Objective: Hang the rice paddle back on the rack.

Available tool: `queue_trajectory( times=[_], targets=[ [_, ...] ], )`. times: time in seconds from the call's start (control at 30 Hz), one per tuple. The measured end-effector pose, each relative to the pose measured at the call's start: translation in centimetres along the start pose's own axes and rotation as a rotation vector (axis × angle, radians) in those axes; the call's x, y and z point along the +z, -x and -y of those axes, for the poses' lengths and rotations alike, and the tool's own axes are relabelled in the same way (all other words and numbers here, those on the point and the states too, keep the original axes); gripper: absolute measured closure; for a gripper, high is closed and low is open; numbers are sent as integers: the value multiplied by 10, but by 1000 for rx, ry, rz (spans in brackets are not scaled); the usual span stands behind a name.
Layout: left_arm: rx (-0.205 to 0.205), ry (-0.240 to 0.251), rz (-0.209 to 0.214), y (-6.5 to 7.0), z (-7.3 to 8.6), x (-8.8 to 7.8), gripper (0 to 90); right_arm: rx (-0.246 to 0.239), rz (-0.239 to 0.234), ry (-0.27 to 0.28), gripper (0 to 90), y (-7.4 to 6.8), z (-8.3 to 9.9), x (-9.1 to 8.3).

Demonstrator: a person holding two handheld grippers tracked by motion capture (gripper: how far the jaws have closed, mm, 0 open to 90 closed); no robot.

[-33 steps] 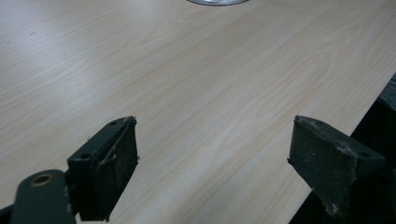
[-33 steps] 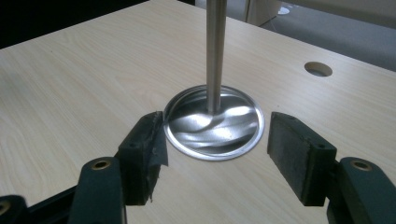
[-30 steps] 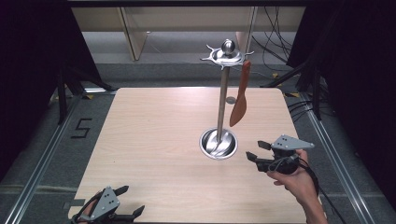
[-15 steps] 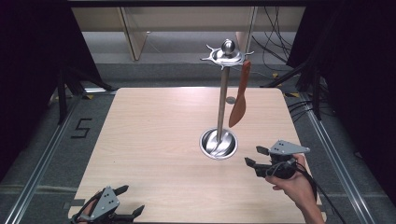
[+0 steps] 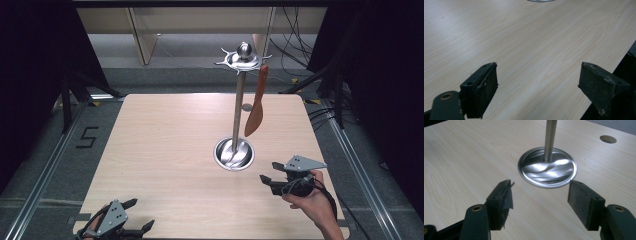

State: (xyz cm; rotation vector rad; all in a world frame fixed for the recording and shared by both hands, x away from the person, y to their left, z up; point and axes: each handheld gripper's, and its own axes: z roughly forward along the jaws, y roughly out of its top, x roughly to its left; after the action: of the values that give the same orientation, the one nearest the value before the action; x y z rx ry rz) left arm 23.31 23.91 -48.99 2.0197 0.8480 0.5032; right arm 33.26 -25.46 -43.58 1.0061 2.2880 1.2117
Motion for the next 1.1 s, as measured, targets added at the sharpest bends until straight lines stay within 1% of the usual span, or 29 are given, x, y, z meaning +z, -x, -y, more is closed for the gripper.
queue_trajectory(
  times=[0.03,0.1,0.13,0.17,0.2,0.23,0.27,0.3,0.37,0.4,0.47,0.5,0.53,0.57,0.63,0.67,0.7,0.77,0.8,0.83,0.9,0.93,0.97,1.0,1.03,1.07,1.1],
  targets=[
    [1,-6,7,0,0,0,148,12,-12,-10,366,-2,2,0],
    [0,-4,5,0,0,0,148,20,-11,-14,365,-3,2,0],
    [3,-4,4,0,0,0,148,-4,-17,-18,365,-1,3,1],
    [0,1,0,0,0,0,148,3,-7,-15,363,-2,5,2],
    [0,0,1,0,0,0,148,3,-7,-15,363,-2,5,2],
    [-1,1,1,0,0,0,148,-22,-16,-13,363,0,6,2],
    [-1,1,1,0,0,0,148,1,-4,-15,362,-1,8,2],
    [-1,1,1,0,0,0,148,22,-10,-29,362,-3,9,2],
    [0,0,1,0,0,0,148,-10,-7,-21,361,-1,11,3],
    [1,-6,6,0,0,0,148,-3,-16,-29,361,-2,13,4],
    [2,-6,6,0,0,0,148,-5,-8,-23,361,-1,14,5],
    [-1,-2,8,0,0,-1,148,10,-24,-39,361,-3,15,5],
    [-2,0,8,0,0,-1,148,5,-10,-34,361,-2,17,5],
    [-5,9,3,0,0,0,148,26,-11,-46,361,-4,18,5],
    [-4,9,4,0,0,0,148,28,-11,-43,360,-4,21,5],
    [-5,9,4,0,0,0,148,11,-12,-39,359,-2,21,5],
    [-4,9,4,0,0,0,148,38,-6,-46,358,-5,23,5],
    [-4,9,3,0,0,0,148,34,-6,-44,356,-4,25,5],
    [-4,7,6,0,0,0,148,31,-13,-37,356,-4,26,5],
    [2,-4,6,-1,-1,-1,148,20,-8,-39,354,-3,27,4],
    [-3,1,8,0,0,-1,148,47,-10,-49,353,-5,28,3],
    [-2,0,8,0,0,-1,148,23,-11,-37,351,-3,29,4],
    [-3,0,8,0,0,-1,148,43,-12,-38,346,-5,31,3],
    [-4,7,5,0,0,0,148,43,-12,-38,346,-5,31,3],
    [0,-2,9,0,0,-1,148,28,-9,-39,344,-4,32,3],
    [5,-6,4,-1,0,-1,148,58,-19,-55,343,-7,33,3],
    [-1,-2,7,0,0,-1,148,25,-11,-42,343,-4,34,3]
  ],
)
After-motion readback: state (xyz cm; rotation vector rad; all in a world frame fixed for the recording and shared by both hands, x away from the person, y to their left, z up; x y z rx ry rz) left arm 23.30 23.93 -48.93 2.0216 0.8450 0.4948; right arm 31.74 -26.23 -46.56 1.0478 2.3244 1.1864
